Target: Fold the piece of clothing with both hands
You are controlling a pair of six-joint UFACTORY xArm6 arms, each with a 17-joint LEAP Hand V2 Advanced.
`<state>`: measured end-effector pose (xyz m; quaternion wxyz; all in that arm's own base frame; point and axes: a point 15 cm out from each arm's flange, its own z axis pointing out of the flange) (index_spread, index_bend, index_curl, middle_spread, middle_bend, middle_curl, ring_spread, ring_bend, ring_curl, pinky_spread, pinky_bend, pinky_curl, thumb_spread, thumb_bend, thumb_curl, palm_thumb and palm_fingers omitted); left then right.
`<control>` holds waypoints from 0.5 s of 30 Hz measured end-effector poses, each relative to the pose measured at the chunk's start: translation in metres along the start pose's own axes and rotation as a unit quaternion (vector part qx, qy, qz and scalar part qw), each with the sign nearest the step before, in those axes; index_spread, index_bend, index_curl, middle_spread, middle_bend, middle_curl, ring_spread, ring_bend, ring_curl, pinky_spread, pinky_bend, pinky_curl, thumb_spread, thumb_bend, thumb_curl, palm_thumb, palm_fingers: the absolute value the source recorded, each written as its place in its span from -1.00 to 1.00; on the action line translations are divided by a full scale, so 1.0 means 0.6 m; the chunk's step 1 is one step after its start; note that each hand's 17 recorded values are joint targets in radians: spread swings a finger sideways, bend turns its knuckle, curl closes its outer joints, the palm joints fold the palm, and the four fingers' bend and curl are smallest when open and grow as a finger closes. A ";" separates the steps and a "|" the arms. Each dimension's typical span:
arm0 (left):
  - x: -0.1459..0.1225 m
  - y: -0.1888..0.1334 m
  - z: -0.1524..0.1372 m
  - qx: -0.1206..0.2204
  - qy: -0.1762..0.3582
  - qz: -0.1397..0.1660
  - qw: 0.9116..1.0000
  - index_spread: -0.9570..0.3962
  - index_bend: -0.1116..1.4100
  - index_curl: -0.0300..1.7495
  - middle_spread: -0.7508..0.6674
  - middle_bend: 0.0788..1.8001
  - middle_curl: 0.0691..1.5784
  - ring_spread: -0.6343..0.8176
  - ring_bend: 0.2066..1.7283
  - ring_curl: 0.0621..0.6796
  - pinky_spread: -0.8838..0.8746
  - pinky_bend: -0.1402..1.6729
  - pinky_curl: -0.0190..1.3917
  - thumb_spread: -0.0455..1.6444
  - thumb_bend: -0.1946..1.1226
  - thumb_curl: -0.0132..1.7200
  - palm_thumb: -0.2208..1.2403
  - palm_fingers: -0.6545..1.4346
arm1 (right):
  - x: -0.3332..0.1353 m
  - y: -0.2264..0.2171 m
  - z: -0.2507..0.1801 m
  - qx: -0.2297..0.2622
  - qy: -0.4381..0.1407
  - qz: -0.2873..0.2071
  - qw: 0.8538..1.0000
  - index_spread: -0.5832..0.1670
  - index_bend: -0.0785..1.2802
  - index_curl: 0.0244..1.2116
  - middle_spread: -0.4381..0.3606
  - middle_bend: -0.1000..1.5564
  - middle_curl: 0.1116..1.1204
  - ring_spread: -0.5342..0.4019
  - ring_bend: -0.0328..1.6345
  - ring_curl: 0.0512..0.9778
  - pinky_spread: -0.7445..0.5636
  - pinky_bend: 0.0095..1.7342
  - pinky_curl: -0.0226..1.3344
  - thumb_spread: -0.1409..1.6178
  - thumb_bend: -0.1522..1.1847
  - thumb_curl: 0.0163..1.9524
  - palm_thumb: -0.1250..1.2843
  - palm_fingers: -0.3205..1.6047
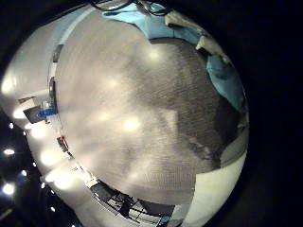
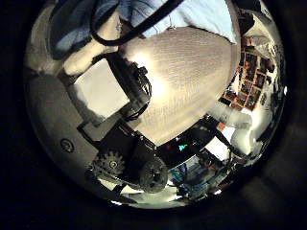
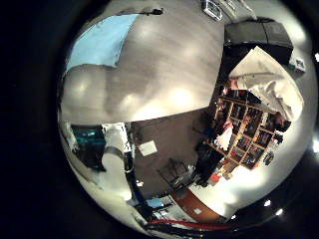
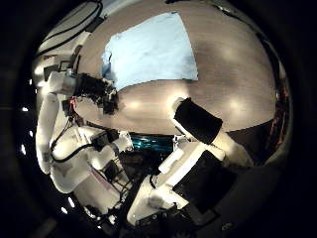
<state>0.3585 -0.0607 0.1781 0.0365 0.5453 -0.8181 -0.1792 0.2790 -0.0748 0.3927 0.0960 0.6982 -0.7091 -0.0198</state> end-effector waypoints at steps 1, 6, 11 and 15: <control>-0.001 0.001 -0.007 0.006 0.006 0.000 1.000 -0.30 -0.02 -0.12 -0.55 0.09 -0.06 -0.75 0.26 0.10 -0.42 -0.37 -0.64 0.40 -0.63 -0.44 0.25 0.66 | 0.001 -0.004 0.002 0.000 0.001 0.001 1.000 -0.56 -0.62 -0.44 -0.19 -0.51 -0.46 0.05 -0.24 -0.78 0.58 -0.31 -0.96 0.60 -0.79 -0.64 0.02 -0.19; 0.000 -0.003 -0.048 0.047 0.033 -0.003 0.998 -0.41 -0.01 0.00 -0.61 0.10 0.02 -0.75 0.38 0.28 -0.64 -0.04 -0.47 0.39 -0.63 -0.37 0.32 0.72 | -0.003 -0.020 0.035 -0.019 -0.001 -0.004 1.000 -0.56 -0.63 -0.45 -0.21 -0.52 -0.46 0.00 -0.20 -0.76 0.52 -0.29 -0.96 0.60 -0.79 -0.64 0.02 -0.17; -0.011 -0.002 -0.101 0.075 0.031 -0.008 0.997 -0.49 0.04 0.11 -0.63 0.13 0.09 -0.75 0.43 0.36 -0.73 0.12 -0.37 0.35 -0.66 -0.32 0.36 0.72 | -0.026 -0.054 0.091 -0.040 0.000 -0.023 0.999 -0.52 -0.68 -0.49 -0.22 -0.51 -0.46 -0.12 -0.10 -0.71 0.39 -0.24 -0.96 0.57 -0.80 -0.64 0.02 -0.17; -0.013 0.010 -0.120 0.070 0.031 -0.006 0.997 -0.53 0.06 0.17 -0.64 0.16 0.13 -0.75 0.46 0.39 -0.76 0.17 -0.32 0.34 -0.69 -0.29 0.38 0.70 | -0.052 -0.080 0.133 -0.062 0.003 -0.039 0.997 -0.41 -0.72 -0.55 -0.19 -0.52 -0.45 -0.17 -0.02 -0.65 0.32 -0.16 -0.94 0.52 -0.81 -0.63 0.01 -0.25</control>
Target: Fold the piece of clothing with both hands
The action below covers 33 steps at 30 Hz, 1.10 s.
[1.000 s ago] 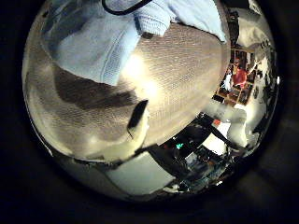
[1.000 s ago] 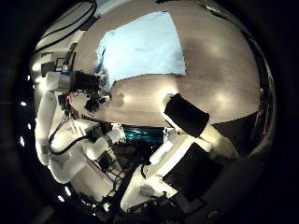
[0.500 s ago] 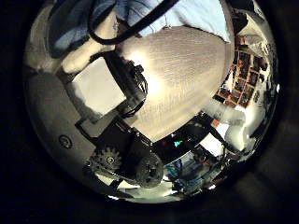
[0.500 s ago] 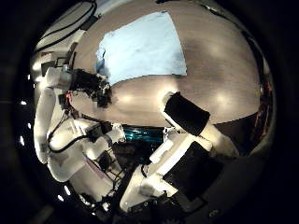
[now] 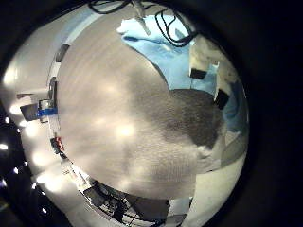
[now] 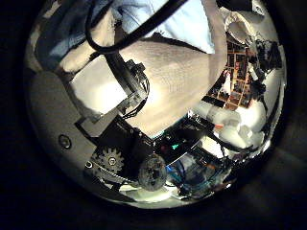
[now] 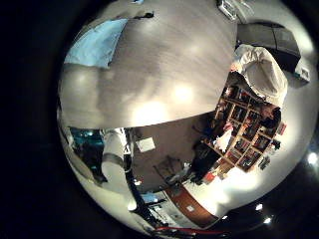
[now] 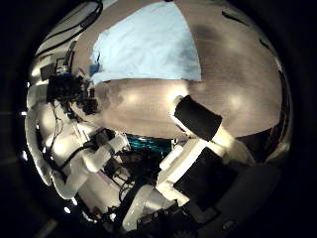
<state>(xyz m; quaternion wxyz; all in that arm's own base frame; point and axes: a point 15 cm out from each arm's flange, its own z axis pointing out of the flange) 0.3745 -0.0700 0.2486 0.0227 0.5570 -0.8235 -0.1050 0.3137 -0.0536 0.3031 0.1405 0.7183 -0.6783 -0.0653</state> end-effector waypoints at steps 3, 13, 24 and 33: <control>-0.001 0.007 -0.012 -0.010 -0.001 0.003 1.000 -0.55 0.06 0.21 -0.65 0.17 0.15 -0.75 0.47 0.41 -0.76 0.18 -0.30 0.33 -0.71 -0.27 0.39 0.68 | -0.021 -0.021 0.023 -0.015 0.006 -0.005 1.000 -0.32 -0.71 -0.59 -0.15 -0.50 -0.44 -0.17 0.01 -0.63 0.30 -0.13 -0.92 0.49 -0.82 -0.63 -0.04 -0.33; -0.003 0.003 -0.039 -0.006 -0.001 0.006 1.000 -0.61 0.02 0.31 -0.66 0.17 0.20 -0.74 0.49 0.42 -0.78 0.18 -0.25 0.32 -0.72 -0.23 0.38 0.67 | -0.080 -0.096 0.082 -0.008 0.021 -0.026 0.999 -0.10 -0.66 -0.60 -0.09 -0.47 -0.43 -0.13 0.01 -0.60 0.32 -0.08 -0.89 0.39 -0.82 -0.66 -0.17 -0.43; -0.011 -0.017 -0.073 -0.001 -0.003 0.006 1.000 -0.65 -0.03 0.39 -0.68 0.15 0.23 -0.74 0.48 0.42 -0.80 0.15 -0.21 0.32 -0.72 -0.20 0.38 0.68 | -0.118 -0.100 0.172 -0.029 0.033 -0.039 0.998 -0.01 -0.64 -0.57 -0.08 -0.42 -0.41 -0.11 0.01 -0.58 0.35 -0.11 -0.87 0.34 -0.81 -0.67 -0.21 -0.43; -0.013 -0.007 -0.093 -0.004 -0.005 0.006 1.000 -0.67 -0.06 0.42 -0.69 0.13 0.24 -0.74 0.48 0.42 -0.80 0.13 -0.19 0.32 -0.72 -0.19 0.37 0.68 | -0.120 -0.140 0.170 0.016 0.028 -0.026 0.999 -0.14 -0.60 -0.49 -0.27 -0.30 -0.32 -0.34 0.15 -0.49 0.14 -0.14 -0.90 0.34 -0.79 -0.66 -0.13 -0.17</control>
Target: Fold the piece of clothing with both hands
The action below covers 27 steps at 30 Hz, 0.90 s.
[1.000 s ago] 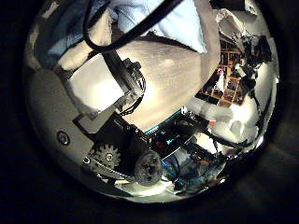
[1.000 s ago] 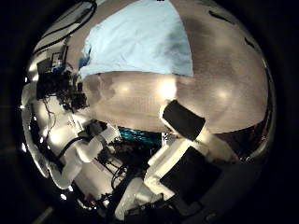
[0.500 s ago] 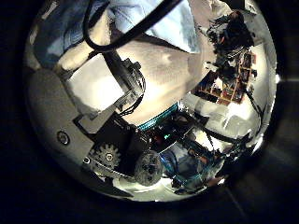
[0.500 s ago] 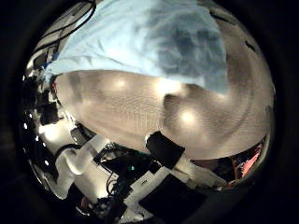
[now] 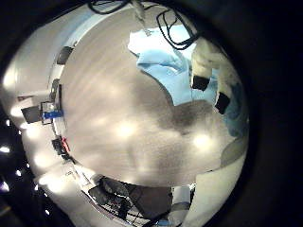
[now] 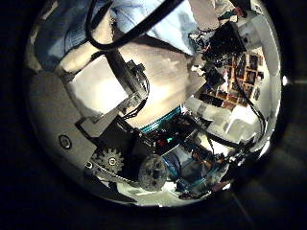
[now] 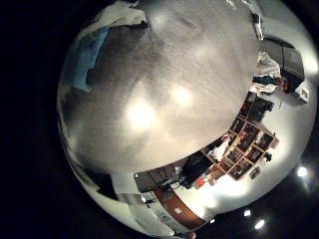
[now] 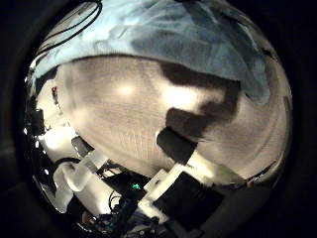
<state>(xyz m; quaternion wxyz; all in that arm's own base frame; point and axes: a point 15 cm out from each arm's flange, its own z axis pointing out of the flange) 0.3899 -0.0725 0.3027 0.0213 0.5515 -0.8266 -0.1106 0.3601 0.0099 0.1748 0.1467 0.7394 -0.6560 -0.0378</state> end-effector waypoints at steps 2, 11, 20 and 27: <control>0.000 0.004 -0.005 0.000 0.000 0.000 1.000 -0.67 -0.07 0.43 -0.69 0.13 0.24 -0.74 0.48 0.42 -0.80 0.13 -0.18 0.32 -0.72 -0.19 0.37 0.68 | -0.001 -0.001 0.001 0.000 0.000 0.001 1.000 -0.20 -0.62 -0.48 -0.34 -0.26 -0.29 -0.41 0.21 -0.45 0.01 -0.08 -0.90 0.34 -0.79 -0.65 -0.08 -0.07; -0.003 0.026 -0.027 0.006 -0.001 0.001 1.000 -0.69 -0.09 0.45 -0.70 0.11 0.25 -0.74 0.48 0.41 -0.80 0.11 -0.16 0.32 -0.72 -0.19 0.37 0.69 | 0.007 -0.006 -0.014 0.016 0.022 0.010 1.000 -0.60 -0.28 -0.23 -0.60 0.04 0.03 -0.49 0.40 -0.19 -0.49 0.29 -0.70 0.35 -0.75 -0.59 0.25 0.62; 0.003 0.059 -0.022 0.004 0.000 0.011 1.000 -0.70 -0.10 0.46 -0.70 0.11 0.26 -0.75 0.47 0.41 -0.81 0.10 -0.15 0.32 -0.72 -0.19 0.37 0.69 | 0.017 0.002 -0.046 0.036 0.028 0.000 0.999 -0.52 0.37 0.21 -0.46 0.43 0.34 -0.40 0.58 0.06 -0.30 0.58 -0.48 0.43 -0.69 -0.51 0.52 0.58; 0.014 0.124 -0.009 -0.036 0.007 0.029 0.999 -0.70 -0.11 0.47 -0.71 0.11 0.26 -0.74 0.46 0.41 -0.81 0.09 -0.13 0.32 -0.73 -0.19 0.36 0.69 | 0.032 0.050 -0.088 0.034 0.031 -0.002 0.999 -0.41 0.55 0.37 -0.37 0.56 0.44 -0.38 0.67 0.24 -0.21 0.69 -0.35 0.46 -0.73 -0.45 0.56 0.46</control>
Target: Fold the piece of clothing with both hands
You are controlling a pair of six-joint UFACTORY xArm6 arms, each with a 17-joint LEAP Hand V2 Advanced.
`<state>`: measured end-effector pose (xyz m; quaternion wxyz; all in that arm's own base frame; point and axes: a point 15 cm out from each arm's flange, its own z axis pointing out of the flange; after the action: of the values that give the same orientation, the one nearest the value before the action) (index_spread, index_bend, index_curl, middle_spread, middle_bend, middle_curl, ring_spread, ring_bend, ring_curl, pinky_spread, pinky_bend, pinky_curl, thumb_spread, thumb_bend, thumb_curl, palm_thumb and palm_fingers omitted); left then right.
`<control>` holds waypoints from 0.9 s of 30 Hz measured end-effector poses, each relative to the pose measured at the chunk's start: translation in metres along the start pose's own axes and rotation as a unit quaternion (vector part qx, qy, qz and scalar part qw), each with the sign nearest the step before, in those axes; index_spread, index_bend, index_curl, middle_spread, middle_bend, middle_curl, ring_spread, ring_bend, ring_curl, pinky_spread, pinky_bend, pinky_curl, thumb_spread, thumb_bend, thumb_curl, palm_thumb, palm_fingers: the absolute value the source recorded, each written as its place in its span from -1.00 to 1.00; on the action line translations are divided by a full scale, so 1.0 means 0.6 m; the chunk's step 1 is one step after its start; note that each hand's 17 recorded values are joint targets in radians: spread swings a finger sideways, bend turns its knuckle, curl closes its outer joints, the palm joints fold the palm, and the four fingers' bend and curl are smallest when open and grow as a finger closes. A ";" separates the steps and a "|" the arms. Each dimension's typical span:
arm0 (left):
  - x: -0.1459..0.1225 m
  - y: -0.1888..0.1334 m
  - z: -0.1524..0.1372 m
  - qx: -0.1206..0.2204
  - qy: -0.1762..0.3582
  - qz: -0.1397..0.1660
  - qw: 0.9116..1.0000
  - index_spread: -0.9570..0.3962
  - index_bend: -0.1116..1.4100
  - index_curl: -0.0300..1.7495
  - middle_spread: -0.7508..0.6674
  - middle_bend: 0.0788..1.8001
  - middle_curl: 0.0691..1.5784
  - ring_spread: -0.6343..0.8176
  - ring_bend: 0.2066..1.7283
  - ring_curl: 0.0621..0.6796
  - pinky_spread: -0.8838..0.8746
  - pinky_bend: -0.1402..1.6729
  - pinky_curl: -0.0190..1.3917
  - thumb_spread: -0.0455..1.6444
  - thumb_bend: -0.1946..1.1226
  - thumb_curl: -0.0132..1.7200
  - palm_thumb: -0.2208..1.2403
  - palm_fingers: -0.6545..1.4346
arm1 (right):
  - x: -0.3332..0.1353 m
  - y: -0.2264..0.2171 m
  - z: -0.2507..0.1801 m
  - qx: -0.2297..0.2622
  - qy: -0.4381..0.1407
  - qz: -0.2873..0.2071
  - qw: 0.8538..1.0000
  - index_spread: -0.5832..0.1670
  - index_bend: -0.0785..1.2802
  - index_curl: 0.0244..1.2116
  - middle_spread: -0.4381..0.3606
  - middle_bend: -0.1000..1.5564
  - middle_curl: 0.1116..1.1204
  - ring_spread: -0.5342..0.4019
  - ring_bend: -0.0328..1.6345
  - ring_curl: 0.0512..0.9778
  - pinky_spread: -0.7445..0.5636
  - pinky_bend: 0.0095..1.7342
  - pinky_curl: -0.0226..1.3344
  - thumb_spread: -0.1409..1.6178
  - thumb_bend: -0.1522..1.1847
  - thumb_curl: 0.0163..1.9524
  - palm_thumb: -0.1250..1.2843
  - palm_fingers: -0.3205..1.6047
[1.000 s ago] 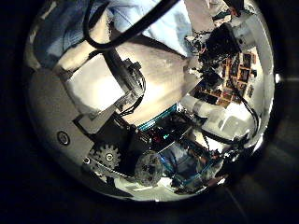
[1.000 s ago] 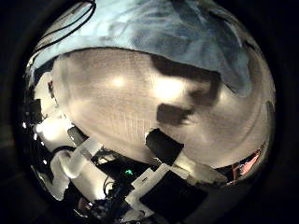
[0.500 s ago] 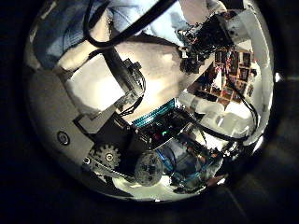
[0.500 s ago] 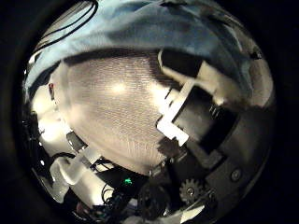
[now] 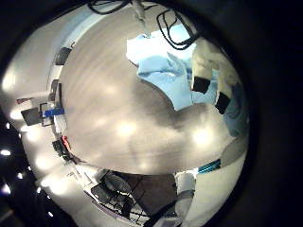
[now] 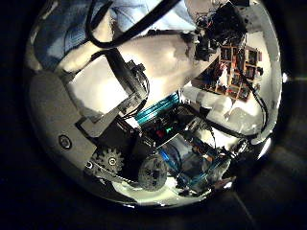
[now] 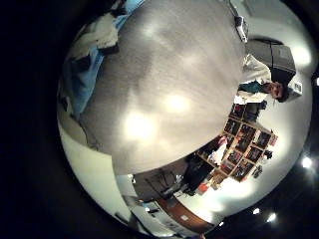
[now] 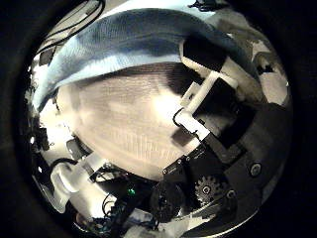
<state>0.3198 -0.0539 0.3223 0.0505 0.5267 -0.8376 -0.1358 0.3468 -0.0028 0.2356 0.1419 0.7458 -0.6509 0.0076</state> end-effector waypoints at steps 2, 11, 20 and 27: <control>0.003 0.021 0.000 -0.017 0.005 0.009 1.000 -0.70 -0.11 0.47 -0.70 0.11 0.26 -0.74 0.46 0.41 -0.81 0.09 -0.13 0.32 -0.72 -0.19 0.35 0.69 | 0.004 0.023 -0.010 -0.011 0.001 -0.001 1.000 -0.38 0.57 0.40 -0.36 0.58 0.46 -0.38 0.68 0.28 -0.19 0.71 -0.32 0.46 -0.74 -0.43 0.58 0.45; -0.012 0.049 -0.049 -0.018 0.011 0.007 1.000 -0.71 -0.12 0.47 -0.70 0.11 0.26 -0.75 0.46 0.40 -0.82 0.07 -0.12 0.31 -0.73 -0.19 0.34 0.69 | 0.021 0.042 -0.129 0.045 0.000 0.005 0.999 -0.32 0.60 0.47 -0.31 0.62 0.49 -0.37 0.68 0.39 -0.15 0.70 -0.23 0.46 -0.78 -0.38 0.58 0.42; -0.050 -0.056 -0.021 -0.035 0.015 -0.021 0.999 -0.71 -0.13 0.47 -0.70 0.12 0.26 -0.75 0.45 0.40 -0.81 0.04 -0.11 0.32 -0.72 -0.20 0.34 0.68 | -0.001 -0.090 -0.144 0.035 0.002 -0.001 0.999 -0.29 0.61 0.49 -0.29 0.64 0.48 -0.37 0.67 0.47 -0.14 0.67 -0.15 0.44 -0.79 -0.34 0.59 0.43; -0.093 -0.168 0.031 -0.042 0.018 -0.041 0.998 -0.71 -0.14 0.49 -0.70 0.12 0.26 -0.75 0.44 0.42 -0.80 -0.06 -0.09 0.32 -0.75 -0.24 0.29 0.61 | -0.039 -0.203 -0.100 0.004 0.009 -0.010 1.000 -0.29 0.60 0.52 -0.30 0.63 0.49 -0.37 0.67 0.52 -0.15 0.64 -0.09 0.47 -0.80 -0.35 0.49 0.38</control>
<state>0.4278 -0.0419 0.2795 0.0823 0.5607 -0.8075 -0.1633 0.4723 0.0468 0.2643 0.1442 0.7526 -0.6423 0.0156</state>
